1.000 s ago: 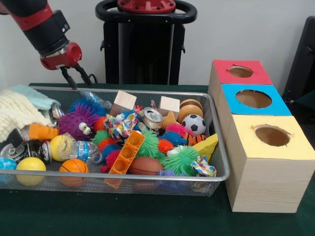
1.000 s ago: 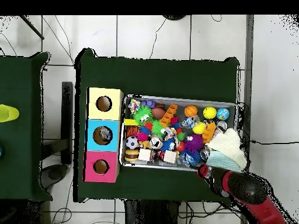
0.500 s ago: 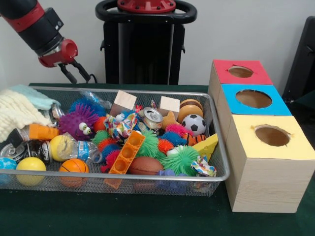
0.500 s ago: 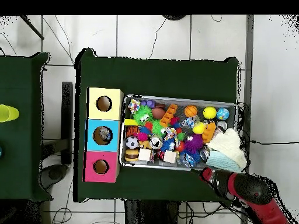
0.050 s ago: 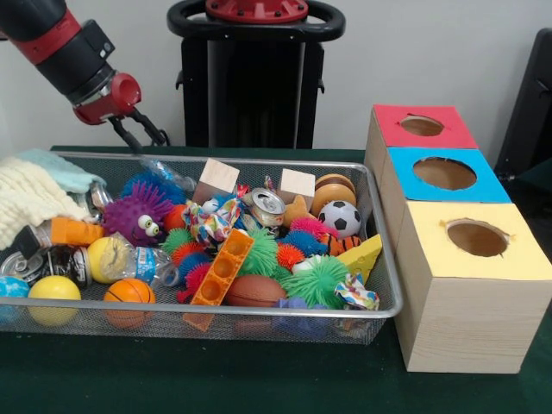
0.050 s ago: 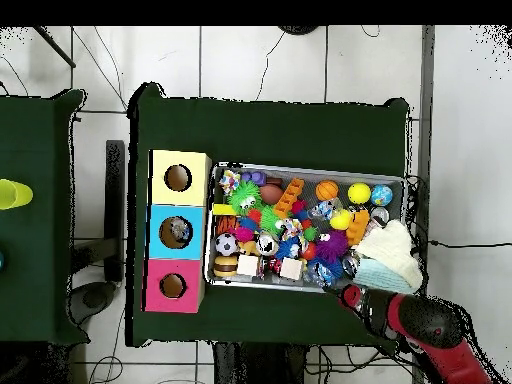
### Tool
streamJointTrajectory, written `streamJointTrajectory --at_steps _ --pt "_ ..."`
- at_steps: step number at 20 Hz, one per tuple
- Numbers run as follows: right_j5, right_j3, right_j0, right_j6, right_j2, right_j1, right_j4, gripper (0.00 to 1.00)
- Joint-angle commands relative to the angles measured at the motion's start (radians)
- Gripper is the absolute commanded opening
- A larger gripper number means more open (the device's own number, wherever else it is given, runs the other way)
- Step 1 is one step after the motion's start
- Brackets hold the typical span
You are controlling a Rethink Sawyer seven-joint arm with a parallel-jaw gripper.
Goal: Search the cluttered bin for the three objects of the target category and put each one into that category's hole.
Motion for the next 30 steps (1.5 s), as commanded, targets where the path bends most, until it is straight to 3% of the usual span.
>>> streamJointTrajectory --at_steps 1,7,13,17,21,25,30 --pt "-0.056 -0.08 -0.026 -0.033 0.122 0.016 -0.02 1.0" --pt "-0.016 -0.067 -0.048 -0.064 0.157 -0.025 -0.046 1.0" --pt "0.073 -0.049 -0.052 -0.071 0.185 -0.113 -0.039 1.0" --pt "0.104 -0.044 -0.075 -0.112 0.23 -0.088 -0.035 1.0" --pt "0.16 -0.026 -0.117 -0.207 0.324 -0.059 -0.05 1.0" --pt "0.27 -0.025 -0.147 -0.28 0.371 -0.096 -0.094 1.0" --pt "0.355 -0.051 -0.184 -0.364 0.437 -0.068 -0.169 1.0"
